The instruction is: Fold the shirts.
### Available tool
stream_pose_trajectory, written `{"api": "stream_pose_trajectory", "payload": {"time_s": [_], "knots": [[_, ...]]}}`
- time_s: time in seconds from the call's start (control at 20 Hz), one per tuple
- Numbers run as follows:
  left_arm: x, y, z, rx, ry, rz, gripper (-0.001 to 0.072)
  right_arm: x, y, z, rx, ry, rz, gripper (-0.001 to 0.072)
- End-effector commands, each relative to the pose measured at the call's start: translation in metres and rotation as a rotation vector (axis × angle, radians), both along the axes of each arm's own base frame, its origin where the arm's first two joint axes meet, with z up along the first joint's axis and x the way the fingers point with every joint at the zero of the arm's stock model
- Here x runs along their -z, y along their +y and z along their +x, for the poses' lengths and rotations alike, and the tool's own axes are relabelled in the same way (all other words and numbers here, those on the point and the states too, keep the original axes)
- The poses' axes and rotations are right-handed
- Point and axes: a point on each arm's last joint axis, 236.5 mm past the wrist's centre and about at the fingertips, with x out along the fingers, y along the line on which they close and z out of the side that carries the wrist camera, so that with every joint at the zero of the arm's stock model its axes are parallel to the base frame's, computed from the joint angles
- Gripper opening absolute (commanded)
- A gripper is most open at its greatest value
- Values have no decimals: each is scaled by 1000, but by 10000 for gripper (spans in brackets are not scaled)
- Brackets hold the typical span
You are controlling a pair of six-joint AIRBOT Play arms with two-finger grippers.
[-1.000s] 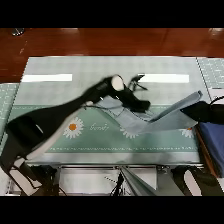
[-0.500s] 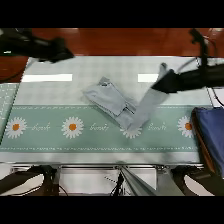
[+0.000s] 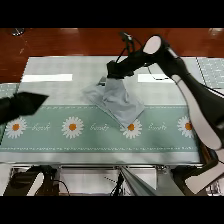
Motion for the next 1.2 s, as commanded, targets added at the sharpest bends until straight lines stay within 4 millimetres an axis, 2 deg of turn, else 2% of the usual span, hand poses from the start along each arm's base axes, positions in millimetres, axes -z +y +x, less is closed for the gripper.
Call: {"api": "stream_pose_trajectory", "payload": {"time_s": [0.0,0.1,0.15,0.25,0.3,0.4,0.45,0.55,0.65,0.8,0.85,0.9,1.0,1.05,1.15], "knots": [[57,-12,-27,-8,109,-95,21,18,35,16,35,52,85,21],[80,-14,-27,-17,162,-121,21,13,51,15,42,61,139,22],[86,-13,-26,-25,174,-122,21,13,53,14,41,55,137,59],[92,-12,-23,-38,182,-126,21,11,58,9,35,69,144,646],[91,-11,-21,-42,180,-127,21,7,59,3,20,87,156,627],[91,-11,-20,-45,177,-127,21,-7,47,-4,-3,112,160,626],[91,-11,-21,-44,178,-127,21,-18,34,-9,-22,118,152,626],[91,-11,-20,-42,175,-124,21,-52,-3,-19,-76,85,124,626],[91,-11,-20,-42,175,-124,21,-87,-57,-29,-109,-6,20,627],[90,-10,-19,-42,162,-118,21,-97,-176,-42,56,-123,-337,627],[90,-10,-19,-32,152,-107,20,-97,-205,-50,154,-159,-384,628],[90,-10,-18,-27,148,-101,20,-91,-227,-59,268,-182,-395,628],[92,-10,-18,-25,151,-98,20,-56,-256,-89,518,-195,-347,627],[92,-10,-18,-26,155,-99,20,-27,-261,-107,648,-164,-278,627],[94,-9,-16,-30,160,-99,20,34,-245,-137,849,-34,-57,627]]}}
